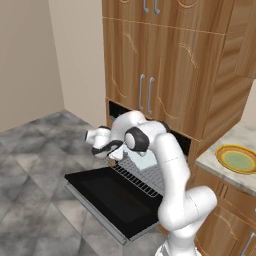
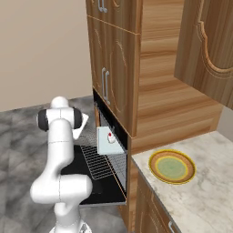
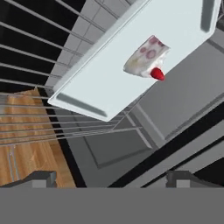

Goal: Take the baked cake out of the oven and place it on the plate for cooling. Then close the oven door.

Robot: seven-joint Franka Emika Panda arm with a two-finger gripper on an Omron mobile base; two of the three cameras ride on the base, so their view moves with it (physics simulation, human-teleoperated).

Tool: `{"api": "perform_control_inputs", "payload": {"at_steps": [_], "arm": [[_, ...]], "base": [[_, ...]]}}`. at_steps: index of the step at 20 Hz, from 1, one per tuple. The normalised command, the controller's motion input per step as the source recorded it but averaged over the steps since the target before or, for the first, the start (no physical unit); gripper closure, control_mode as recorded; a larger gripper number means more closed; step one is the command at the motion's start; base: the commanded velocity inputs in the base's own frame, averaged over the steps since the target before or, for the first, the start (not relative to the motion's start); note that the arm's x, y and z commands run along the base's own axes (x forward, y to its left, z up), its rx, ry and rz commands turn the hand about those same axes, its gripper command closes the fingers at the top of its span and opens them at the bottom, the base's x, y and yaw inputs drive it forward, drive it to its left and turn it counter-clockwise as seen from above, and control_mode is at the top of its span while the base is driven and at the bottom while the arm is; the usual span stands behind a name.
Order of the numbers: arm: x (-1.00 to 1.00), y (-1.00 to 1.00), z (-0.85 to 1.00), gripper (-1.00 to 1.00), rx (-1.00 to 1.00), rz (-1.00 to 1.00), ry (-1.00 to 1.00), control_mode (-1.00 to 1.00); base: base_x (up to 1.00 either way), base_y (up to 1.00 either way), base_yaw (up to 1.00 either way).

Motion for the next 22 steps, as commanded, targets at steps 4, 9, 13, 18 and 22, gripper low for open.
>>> {"api": "perform_control_inputs", "payload": {"at_steps": [4, 9, 13, 18, 22], "arm": [[0.29, -0.24, -0.20, -1.00, 0.00, -0.01, 0.12, -1.00], [0.17, -0.30, -0.23, -1.00, 0.00, 0.00, 0.09, -1.00], [0.08, -0.31, -0.13, -1.00, 0.00, 0.00, 0.06, -1.00], [0.06, -0.26, -0.05, -1.00, 0.00, 0.00, 0.04, -1.00], [0.09, -0.21, -0.08, -1.00, 0.00, 0.00, 0.05, -1.00]], "base": [[0.00, 0.00, 0.00], [0.00, 0.00, 0.00], [0.00, 0.00, 0.00], [0.00, 0.00, 0.00], [0.00, 0.00, 0.00]]}}
